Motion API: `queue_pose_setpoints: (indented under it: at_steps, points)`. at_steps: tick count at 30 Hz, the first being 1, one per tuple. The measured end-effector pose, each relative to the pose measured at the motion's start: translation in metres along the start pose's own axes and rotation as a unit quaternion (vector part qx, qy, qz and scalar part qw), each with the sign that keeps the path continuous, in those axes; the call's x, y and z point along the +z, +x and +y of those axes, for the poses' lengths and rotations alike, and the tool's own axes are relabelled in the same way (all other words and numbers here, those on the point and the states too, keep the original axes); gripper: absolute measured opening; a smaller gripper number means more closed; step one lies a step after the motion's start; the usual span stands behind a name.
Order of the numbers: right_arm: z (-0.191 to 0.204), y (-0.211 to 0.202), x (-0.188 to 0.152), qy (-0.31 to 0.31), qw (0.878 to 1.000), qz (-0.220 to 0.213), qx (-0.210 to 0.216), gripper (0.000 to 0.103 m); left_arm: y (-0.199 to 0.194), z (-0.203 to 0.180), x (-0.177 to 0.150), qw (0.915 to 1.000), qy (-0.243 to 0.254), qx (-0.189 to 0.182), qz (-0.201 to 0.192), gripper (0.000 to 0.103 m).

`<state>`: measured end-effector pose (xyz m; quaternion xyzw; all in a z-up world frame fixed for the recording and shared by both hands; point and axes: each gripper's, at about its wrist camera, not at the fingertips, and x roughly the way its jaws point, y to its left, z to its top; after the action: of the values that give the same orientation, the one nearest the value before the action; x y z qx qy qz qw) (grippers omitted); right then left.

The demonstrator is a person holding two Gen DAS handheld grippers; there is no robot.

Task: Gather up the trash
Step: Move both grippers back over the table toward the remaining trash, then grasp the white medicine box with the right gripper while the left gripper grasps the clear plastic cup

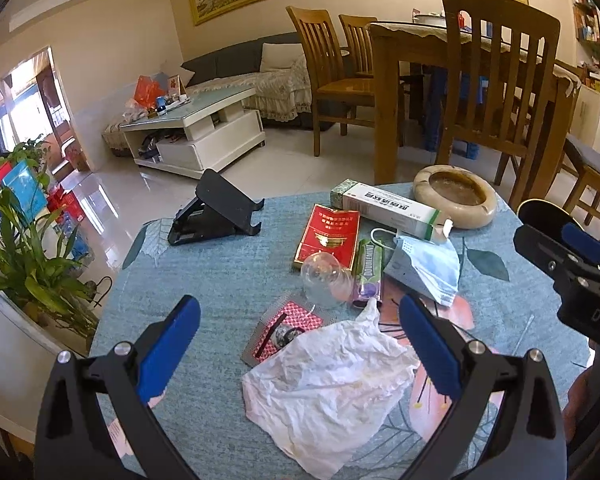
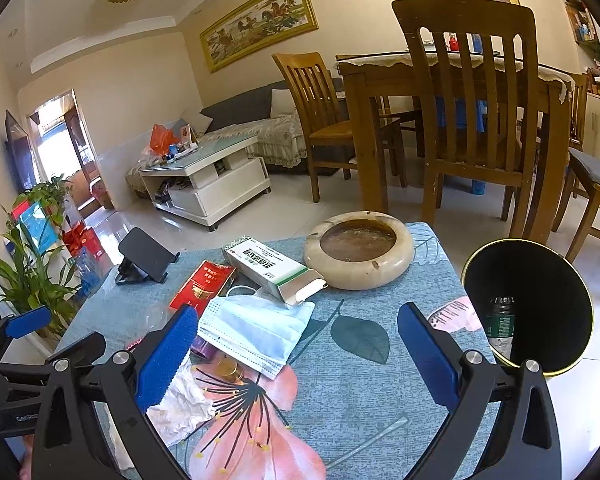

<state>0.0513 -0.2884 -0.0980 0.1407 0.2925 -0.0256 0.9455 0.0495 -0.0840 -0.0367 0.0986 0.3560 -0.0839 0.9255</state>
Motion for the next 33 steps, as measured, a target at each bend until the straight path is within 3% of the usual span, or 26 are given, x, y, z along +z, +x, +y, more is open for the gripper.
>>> queue_pose_setpoints:
  at_steps: [4,8,11,14,16,20,26,29,31,32,33]
  points:
    - [0.000,0.000,0.000,-0.002,1.000,0.000,-0.001,0.099,0.000,0.005,-0.001,0.9996,-0.010,-0.026,-0.002,0.100]
    - [0.004,0.004,0.000,-0.020,1.000,0.003,-0.001,0.099,0.004,0.014,-0.001,0.9999,-0.011,-0.001,0.002,0.100]
    - [0.009,0.012,0.004,-0.043,0.999,0.012,0.023,0.099,0.009,0.027,-0.001,0.9997,-0.021,0.013,0.003,0.100]
    - [0.020,0.029,0.013,-0.085,0.993,0.038,0.079,0.099,0.012,0.041,-0.002,0.9991,-0.027,0.031,-0.002,0.100]
    - [0.026,0.054,0.024,-0.103,0.981,0.078,0.146,0.099,0.016,0.052,-0.002,0.9990,-0.033,0.031,0.001,0.100]
    - [0.040,0.110,0.046,-0.128,0.961,0.153,0.194,0.094,0.024,0.071,-0.007,0.9984,-0.046,0.031,0.011,0.100]
    - [0.047,0.189,0.069,-0.142,0.951,0.222,0.161,0.092,0.035,0.097,-0.011,0.9974,-0.064,0.027,0.018,0.100]
    - [0.049,0.215,0.067,-0.161,0.944,0.253,0.138,0.073,0.043,0.106,-0.012,0.9968,-0.071,0.028,0.024,0.100]
    - [0.051,0.221,0.065,-0.180,0.942,0.258,0.115,0.066,0.047,0.109,-0.012,0.9963,-0.077,0.024,0.027,0.100]
    - [0.050,0.224,0.063,-0.181,0.941,0.262,0.111,0.051,0.049,0.111,-0.012,0.9961,-0.081,0.021,0.028,0.100]
    - [0.049,0.226,0.062,-0.181,0.940,0.270,0.107,0.051,0.050,0.111,-0.012,0.9960,-0.082,0.019,0.028,0.100]
